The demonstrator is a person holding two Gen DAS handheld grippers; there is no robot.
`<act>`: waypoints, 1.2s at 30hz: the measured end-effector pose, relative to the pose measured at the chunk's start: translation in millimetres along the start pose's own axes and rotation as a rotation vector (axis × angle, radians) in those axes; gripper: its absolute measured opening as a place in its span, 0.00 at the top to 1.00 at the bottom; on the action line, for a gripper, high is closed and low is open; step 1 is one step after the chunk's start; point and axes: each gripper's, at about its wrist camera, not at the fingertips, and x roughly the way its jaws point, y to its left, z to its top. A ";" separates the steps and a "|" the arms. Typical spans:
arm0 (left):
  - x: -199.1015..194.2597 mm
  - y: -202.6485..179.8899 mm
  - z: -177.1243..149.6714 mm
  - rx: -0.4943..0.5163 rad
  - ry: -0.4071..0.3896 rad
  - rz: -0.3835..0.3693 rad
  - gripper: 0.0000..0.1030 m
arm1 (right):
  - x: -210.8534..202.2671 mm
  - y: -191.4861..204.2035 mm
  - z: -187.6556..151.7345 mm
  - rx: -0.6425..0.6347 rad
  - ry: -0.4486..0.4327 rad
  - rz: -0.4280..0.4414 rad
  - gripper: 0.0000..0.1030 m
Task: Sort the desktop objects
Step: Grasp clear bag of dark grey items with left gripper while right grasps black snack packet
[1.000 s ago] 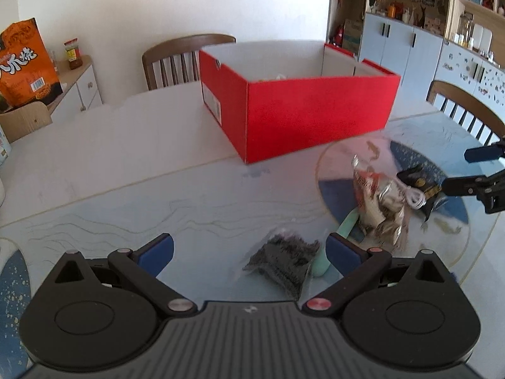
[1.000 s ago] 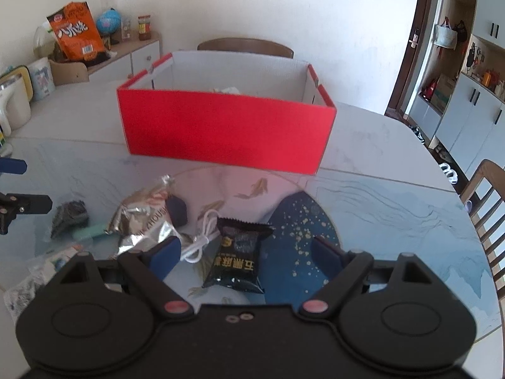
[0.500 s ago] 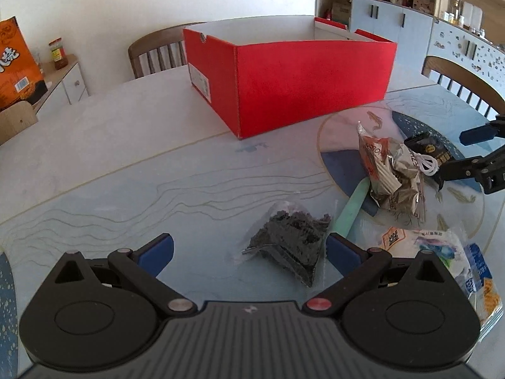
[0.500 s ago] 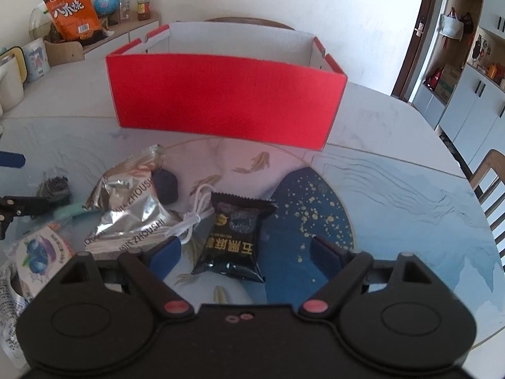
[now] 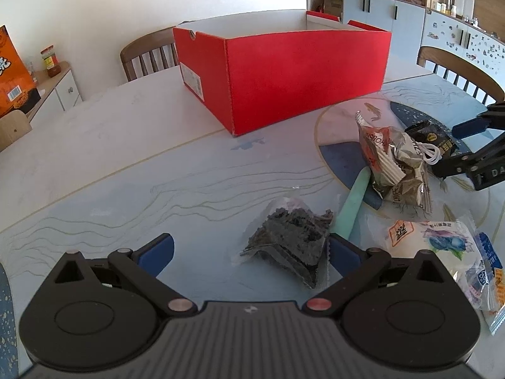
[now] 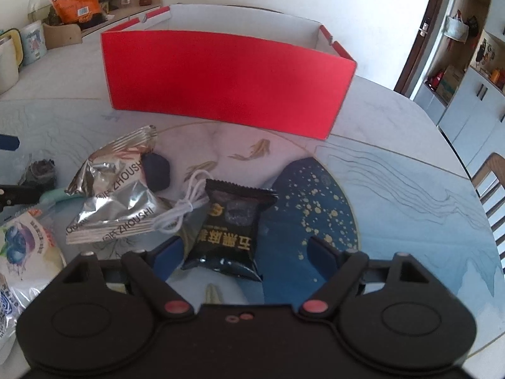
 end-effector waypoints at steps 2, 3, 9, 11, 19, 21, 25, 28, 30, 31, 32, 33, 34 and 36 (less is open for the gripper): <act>0.1 0.7 -0.9 0.000 -0.005 -0.003 0.01 | 2.7 -0.1 -0.5 0.004 0.007 0.004 0.23; 0.3 1.3 -1.3 -0.002 -0.005 -0.004 0.01 | 2.9 -0.5 -0.4 0.011 0.004 0.007 0.24; 2.3 0.6 -3.8 0.013 -0.014 -0.016 0.09 | 4.2 -2.5 1.3 0.034 0.002 0.029 0.34; 1.7 -0.6 -3.6 0.020 -0.025 -0.023 0.14 | 4.3 -3.5 1.2 0.048 0.001 0.040 0.38; 1.5 -7.0 -2.6 0.043 -0.046 -0.037 0.27 | 3.4 -3.6 -0.3 0.066 -0.003 0.045 0.45; 2.1 -7.3 -1.8 0.039 -0.046 -0.044 0.29 | 3.2 -4.0 -0.6 0.067 -0.003 0.045 0.47; 2.3 -8.4 -1.1 0.040 -0.049 -0.053 0.35 | 2.7 -4.6 -0.8 0.071 -0.004 0.041 0.50; 1.8 -9.5 -1.4 0.037 -0.053 -0.057 0.39 | 2.0 -5.0 -1.2 0.077 -0.004 0.034 0.54; 1.6 -10.1 -1.5 0.037 -0.054 -0.059 0.43 | 1.6 -5.4 -1.6 0.079 -0.005 0.032 0.54; 1.2 -10.2 -1.4 0.035 -0.054 -0.063 0.45 | 1.4 -5.5 -1.8 0.079 -0.006 0.030 0.54; 1.1 -10.7 -1.2 0.037 -0.054 -0.062 0.46 | 1.2 -5.5 -2.0 0.079 -0.006 0.027 0.54; 1.1 -11.3 -1.0 0.039 -0.055 -0.061 0.47 | 1.1 -5.5 -2.3 0.080 -0.006 0.027 0.54; 1.2 -11.5 -0.9 0.039 -0.054 -0.059 0.49 | 1.0 -5.7 -2.2 0.081 -0.007 0.028 0.54; 1.2 -11.1 -0.3 0.032 -0.052 -0.063 0.52 | 0.0 -6.2 -2.1 0.083 -0.011 0.028 0.54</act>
